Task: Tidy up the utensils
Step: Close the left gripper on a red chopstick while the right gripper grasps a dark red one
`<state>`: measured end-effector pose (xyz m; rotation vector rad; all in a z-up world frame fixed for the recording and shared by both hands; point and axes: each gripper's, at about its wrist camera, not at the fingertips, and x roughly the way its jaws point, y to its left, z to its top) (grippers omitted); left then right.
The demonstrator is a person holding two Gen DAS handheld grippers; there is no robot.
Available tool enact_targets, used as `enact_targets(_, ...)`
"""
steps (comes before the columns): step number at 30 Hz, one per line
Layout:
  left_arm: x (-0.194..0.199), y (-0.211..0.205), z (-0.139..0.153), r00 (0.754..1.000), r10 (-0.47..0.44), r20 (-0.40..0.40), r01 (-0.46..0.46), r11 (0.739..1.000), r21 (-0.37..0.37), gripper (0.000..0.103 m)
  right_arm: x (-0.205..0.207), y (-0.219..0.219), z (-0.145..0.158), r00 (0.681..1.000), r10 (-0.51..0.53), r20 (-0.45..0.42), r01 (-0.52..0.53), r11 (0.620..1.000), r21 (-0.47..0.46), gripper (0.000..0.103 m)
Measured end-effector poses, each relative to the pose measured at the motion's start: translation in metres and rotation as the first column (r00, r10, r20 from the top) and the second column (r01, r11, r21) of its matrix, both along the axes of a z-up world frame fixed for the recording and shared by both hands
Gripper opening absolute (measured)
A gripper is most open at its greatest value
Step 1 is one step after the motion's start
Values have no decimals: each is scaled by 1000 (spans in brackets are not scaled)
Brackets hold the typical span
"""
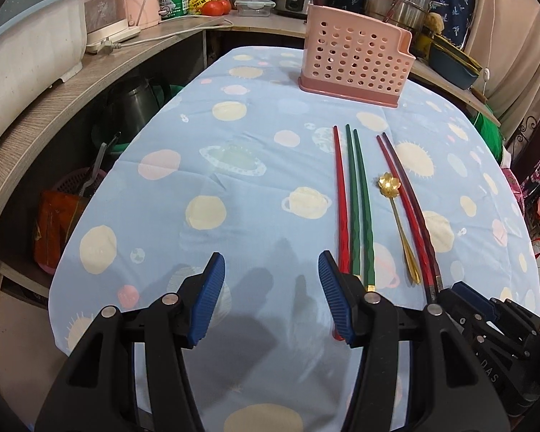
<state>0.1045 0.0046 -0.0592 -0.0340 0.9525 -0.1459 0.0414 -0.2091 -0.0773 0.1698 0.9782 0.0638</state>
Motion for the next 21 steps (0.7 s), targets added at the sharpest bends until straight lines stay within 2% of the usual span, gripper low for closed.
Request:
enact_targets(3,-2,-3,-3,1000,-12,-11,12,1000,-2,51,0,1,-2,1000,0,-5,-1,1000,-8,20)
enact_targets(6,-5,-7,-7,999,-29,-20,29,1000,0,51,0,2,-3,1000,0,3,1,999,-35,15)
enact_targets(8,-7,-10,-9,999,-42,-25,42,999,0,51,1,1,-3,1000,-9,4,9,999,-46,8)
enact_targets(21,-7,-25,-21,994,-89,-71,88,996,-16,51,2,-3,-4,1000,-14,-1,14,1000,-14,7)
